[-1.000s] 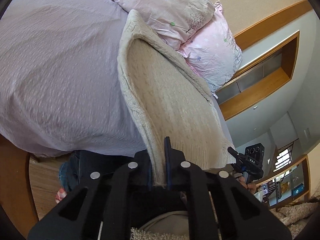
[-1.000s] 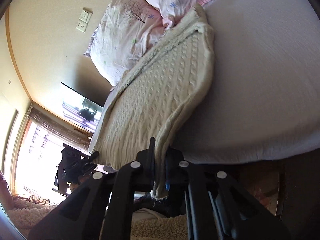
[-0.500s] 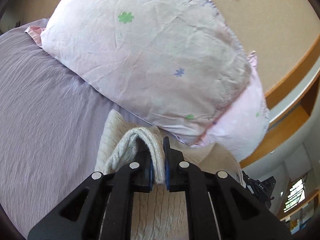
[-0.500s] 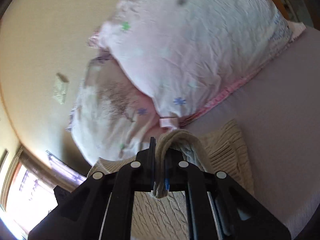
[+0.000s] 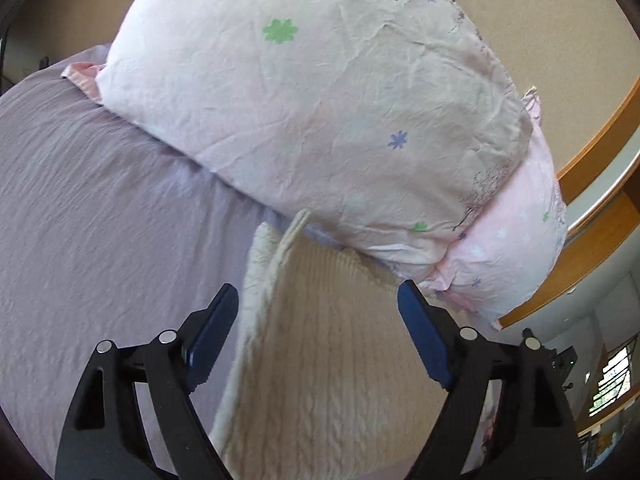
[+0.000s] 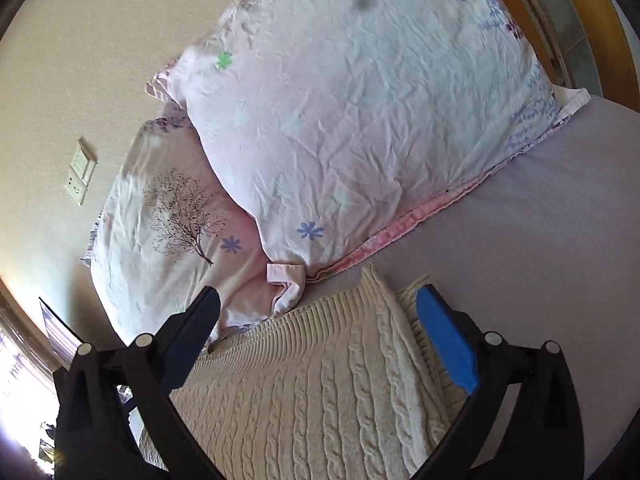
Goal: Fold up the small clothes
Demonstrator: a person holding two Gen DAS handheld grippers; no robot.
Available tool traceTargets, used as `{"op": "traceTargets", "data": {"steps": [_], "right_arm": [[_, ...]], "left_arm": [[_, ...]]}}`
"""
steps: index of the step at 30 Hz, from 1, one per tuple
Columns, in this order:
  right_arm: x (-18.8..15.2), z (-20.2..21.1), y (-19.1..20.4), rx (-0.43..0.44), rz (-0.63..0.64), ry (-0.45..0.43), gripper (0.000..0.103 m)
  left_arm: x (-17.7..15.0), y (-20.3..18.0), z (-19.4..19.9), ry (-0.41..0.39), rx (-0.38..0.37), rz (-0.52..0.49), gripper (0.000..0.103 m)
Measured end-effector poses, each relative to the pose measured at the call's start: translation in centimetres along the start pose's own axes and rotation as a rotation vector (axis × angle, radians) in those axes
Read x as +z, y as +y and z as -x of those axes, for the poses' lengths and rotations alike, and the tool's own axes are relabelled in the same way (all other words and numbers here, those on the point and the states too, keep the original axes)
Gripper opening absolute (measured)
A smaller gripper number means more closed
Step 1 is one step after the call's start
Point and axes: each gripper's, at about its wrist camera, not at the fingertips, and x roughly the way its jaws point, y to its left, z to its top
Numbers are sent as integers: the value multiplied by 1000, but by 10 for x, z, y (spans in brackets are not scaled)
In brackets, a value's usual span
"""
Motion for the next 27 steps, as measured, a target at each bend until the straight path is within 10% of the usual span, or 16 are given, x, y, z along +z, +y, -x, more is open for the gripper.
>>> {"op": "traceTargets", "data": {"steps": [8, 16, 22, 27], "right_arm": [[-1, -10, 1, 40, -4, 71, 98], [2, -5, -1, 120, -51, 95, 98], [16, 23, 0, 140, -35, 5, 98], [31, 42, -16, 47, -26, -68, 98]], "left_arm": [[-35, 28, -29, 197, -29, 68, 45], [-52, 36, -31, 150, -177, 280, 16], [-38, -80, -26, 115, -533, 195, 14], [-78, -205, -110, 320, -703, 72, 14]]}}
